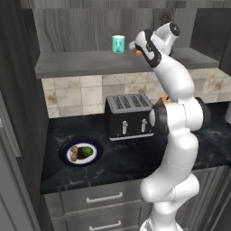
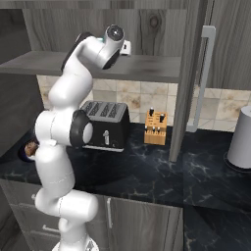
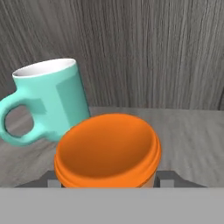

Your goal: Pick the avocado and bread from the counter and place them on the plate. Then pick the jam from the cabinet and place it next to the plate. Lastly close the cabinet door.

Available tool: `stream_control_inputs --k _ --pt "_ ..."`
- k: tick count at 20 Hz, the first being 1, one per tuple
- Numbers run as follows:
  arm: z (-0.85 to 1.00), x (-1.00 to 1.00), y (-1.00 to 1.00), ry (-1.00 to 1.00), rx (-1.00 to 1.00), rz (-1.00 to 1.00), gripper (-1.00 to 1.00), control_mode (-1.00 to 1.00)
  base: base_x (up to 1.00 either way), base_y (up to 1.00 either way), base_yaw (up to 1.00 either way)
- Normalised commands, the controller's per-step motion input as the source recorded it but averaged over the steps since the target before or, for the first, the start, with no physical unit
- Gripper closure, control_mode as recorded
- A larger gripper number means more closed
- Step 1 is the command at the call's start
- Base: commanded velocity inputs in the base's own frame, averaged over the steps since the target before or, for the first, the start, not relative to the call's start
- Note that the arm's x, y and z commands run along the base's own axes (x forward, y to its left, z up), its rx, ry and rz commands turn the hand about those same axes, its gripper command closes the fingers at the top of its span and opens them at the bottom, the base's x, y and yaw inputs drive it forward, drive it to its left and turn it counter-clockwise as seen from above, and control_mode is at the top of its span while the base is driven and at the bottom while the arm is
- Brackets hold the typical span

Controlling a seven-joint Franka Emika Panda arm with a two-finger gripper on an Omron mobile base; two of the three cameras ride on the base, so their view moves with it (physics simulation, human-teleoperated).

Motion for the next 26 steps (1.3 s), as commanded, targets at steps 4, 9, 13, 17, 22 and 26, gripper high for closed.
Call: stream_control_inputs --k 4,9,13,17,22,26 --pt "0.0 -0.78 0.0 -0.02 0.0 0.12 1.0 -1.0 0.0 0.0 0.0" --pt "0.0 -0.76 0.0 0.0 0.0 0.19 1.0 -1.0 0.0 0.0 0.0" --pt "0.0 -0.75 0.0 0.0 0.03 0.2 1.0 -1.0 0.0 0.0 0.0" --pt "0.0 -0.73 0.0 0.0 0.08 0.18 1.0 -1.0 0.0 0.0 0.0" --pt "0.0 -0.67 0.0 0.0 0.08 0.15 1.0 -1.0 0.0 0.0 0.0" --pt "0.0 -0.62 0.0 0.0 0.06 0.14 1.0 -1.0 0.0 0.0 0.0"
